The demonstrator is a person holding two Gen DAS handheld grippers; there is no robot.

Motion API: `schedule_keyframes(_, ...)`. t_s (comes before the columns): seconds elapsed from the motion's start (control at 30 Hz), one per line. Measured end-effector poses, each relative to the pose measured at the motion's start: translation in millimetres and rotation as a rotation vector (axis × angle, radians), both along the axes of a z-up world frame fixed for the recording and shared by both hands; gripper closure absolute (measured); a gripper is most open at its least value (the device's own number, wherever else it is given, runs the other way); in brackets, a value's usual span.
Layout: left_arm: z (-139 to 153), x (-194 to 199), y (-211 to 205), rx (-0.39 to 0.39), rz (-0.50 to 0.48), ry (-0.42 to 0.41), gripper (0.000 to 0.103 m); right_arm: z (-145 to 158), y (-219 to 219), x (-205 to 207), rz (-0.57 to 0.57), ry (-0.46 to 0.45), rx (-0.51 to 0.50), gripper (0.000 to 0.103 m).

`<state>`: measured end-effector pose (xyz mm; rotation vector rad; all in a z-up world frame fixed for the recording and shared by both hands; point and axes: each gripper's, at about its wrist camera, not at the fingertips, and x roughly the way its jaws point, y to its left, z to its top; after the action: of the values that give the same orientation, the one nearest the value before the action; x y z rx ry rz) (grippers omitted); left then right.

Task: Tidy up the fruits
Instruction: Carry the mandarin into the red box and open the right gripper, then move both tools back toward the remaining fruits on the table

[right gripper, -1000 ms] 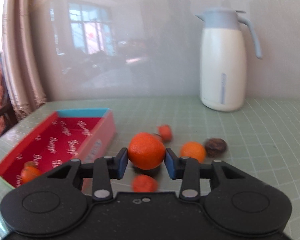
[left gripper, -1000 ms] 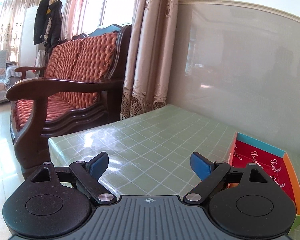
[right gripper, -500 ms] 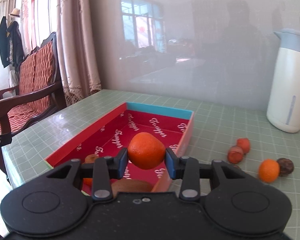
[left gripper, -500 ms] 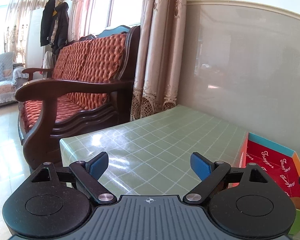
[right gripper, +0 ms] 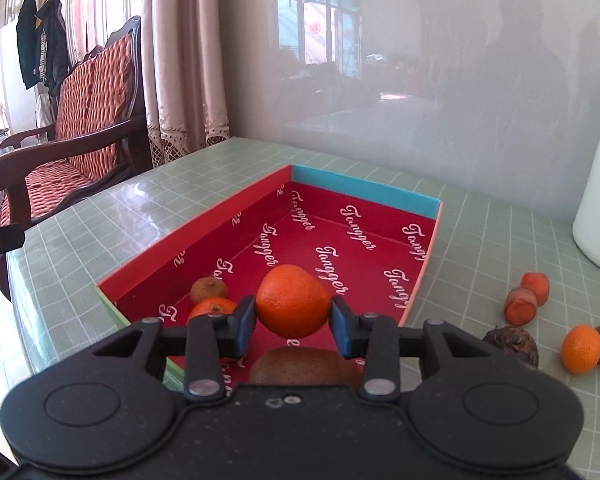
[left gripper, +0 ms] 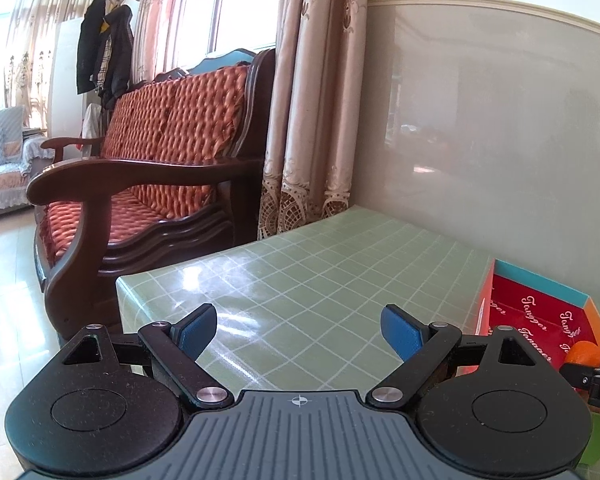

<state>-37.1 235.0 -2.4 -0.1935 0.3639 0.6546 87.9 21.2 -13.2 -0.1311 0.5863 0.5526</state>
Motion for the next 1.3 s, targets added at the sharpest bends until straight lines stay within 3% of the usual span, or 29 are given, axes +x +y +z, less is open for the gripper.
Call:
schedule_keyframes(0.17,-0.4,0.1,-0.1,-0.005,0.002,0.003,0.014,3.3,-1.2,-1.4,-0.008,-0.024,0.010,0.061)
schedule_keyframes(0.27,-0.2,0.4,-0.4,-0.006,0.000,0.004,0.014,5.6,-6.1,-1.3,-0.028,-0.030,0.023,0.050)
schedule_keyframes(0.33,0.2,1.1,-0.9,-0.007,-0.004,0.006,0.014,7.7,-10.0,-1.9,-0.047,-0.042,0.033,0.037)
schedule_keyframes(0.5,0.2,4.8,-8.9,0.003,-0.026,0.012,0.014,14.2,-19.8,-3.9,-0.083,-0.070,0.050,0.036)
schedule_keyframes(0.8,1.1,16.6,-34.6,0.022,-0.084,0.022,0.014,17.5,-49.5,-3.0,-0.175,-0.085,0.063,0.024)
schedule_keyframes(1.3,1.2,38.4,-91.6,0.063,-0.198,0.034,0.014,13.1,-142.0,1.1,-0.511,-0.074,0.032,0.009)
